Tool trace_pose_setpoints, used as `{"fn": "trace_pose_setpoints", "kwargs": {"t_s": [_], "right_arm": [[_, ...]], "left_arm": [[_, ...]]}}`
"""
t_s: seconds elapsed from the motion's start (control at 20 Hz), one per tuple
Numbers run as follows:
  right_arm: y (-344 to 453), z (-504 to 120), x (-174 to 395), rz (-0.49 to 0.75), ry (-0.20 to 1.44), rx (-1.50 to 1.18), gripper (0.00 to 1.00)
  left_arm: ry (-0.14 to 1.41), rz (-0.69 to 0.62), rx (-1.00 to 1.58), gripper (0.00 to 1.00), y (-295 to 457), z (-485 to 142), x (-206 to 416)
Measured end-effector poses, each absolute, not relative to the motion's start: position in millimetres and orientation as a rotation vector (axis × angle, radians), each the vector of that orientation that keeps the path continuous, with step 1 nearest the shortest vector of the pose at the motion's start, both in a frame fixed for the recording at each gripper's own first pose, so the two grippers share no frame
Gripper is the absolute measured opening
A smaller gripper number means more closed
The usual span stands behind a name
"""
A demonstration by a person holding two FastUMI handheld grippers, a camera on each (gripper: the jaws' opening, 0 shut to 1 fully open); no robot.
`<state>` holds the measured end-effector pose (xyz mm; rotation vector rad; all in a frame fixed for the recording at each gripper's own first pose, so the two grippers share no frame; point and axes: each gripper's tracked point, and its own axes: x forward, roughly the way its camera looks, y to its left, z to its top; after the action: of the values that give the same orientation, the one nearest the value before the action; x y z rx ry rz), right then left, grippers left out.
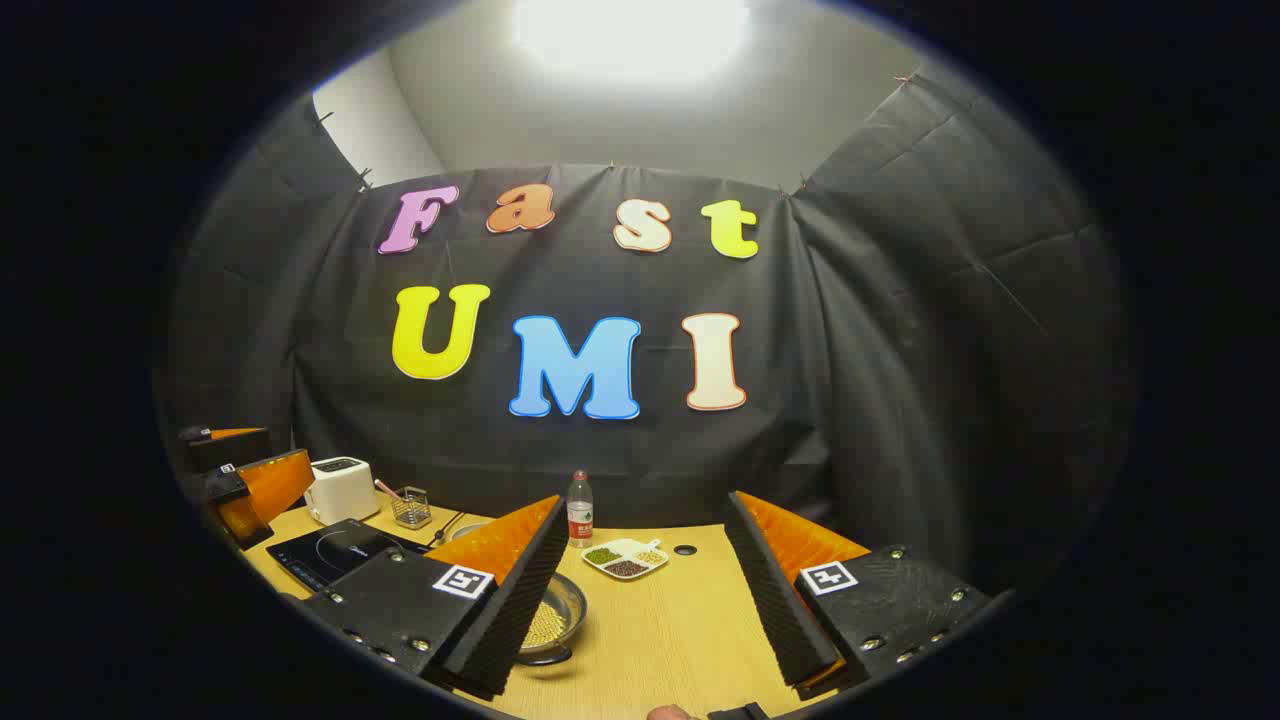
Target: First push the handle of the pot to place it horizontally, then grasp the pot with both hands and set it on the induction cooktop.
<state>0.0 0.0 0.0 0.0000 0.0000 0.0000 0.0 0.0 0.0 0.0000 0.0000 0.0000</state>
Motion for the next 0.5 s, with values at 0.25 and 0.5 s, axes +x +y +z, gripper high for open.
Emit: {"fn": "trace_pose_setpoints", "kwargs": {"t_s": [0.25, 0.5], "right_arm": [[8.1, 2.2, -1.1, 0.017, 0.0, -0.009, 0.96], [13.4, 5.0, -0.9, 0.022, 0.003, -0.013, 0.96]], "left_arm": [[-0.005, 0.003, 0.002, 0.98, 8.1, 2.6, -1.1], [-0.011, 0.002, 0.009, 1.0, 14.2, 4.8, 0.4]]}}
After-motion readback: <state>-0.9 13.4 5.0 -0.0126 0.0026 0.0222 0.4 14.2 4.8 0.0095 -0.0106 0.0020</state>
